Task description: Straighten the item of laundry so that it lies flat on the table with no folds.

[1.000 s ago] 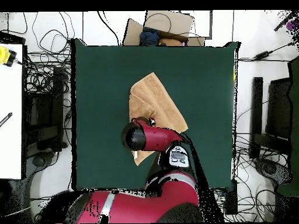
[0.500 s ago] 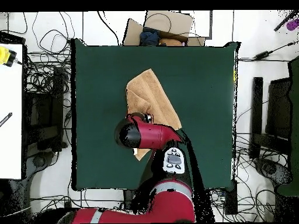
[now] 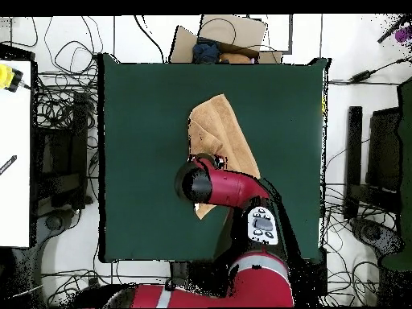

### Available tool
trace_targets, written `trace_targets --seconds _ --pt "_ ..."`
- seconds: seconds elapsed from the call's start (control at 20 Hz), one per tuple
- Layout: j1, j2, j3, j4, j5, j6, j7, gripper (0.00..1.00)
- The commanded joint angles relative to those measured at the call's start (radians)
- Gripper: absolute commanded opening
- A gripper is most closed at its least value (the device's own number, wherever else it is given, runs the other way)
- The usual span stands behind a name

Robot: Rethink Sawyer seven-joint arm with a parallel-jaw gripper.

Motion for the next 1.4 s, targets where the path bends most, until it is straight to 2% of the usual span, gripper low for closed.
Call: trace_targets --seconds 0.05,0.65,0.85,1.0,1.25,1.4 --pt "-0.019 0.023 0.063 0.031 0.012 0.034 0.165 1.0" --pt "-0.015 0.028 0.06 0.022 0.03 0.047 0.18 1.0" --pt "-0.022 0.037 0.058 0.032 0.034 -0.022 0.21 1.0" --pt "-0.114 0.124 0.12 -0.086 0.001 -0.009 0.12 1.0" --pt "-0.209 0.268 0.208 -0.188 -0.061 -0.095 0.065 1.0" --pt "-0.23 0.298 0.226 -0.211 -0.088 -0.107 0.06 1.0"
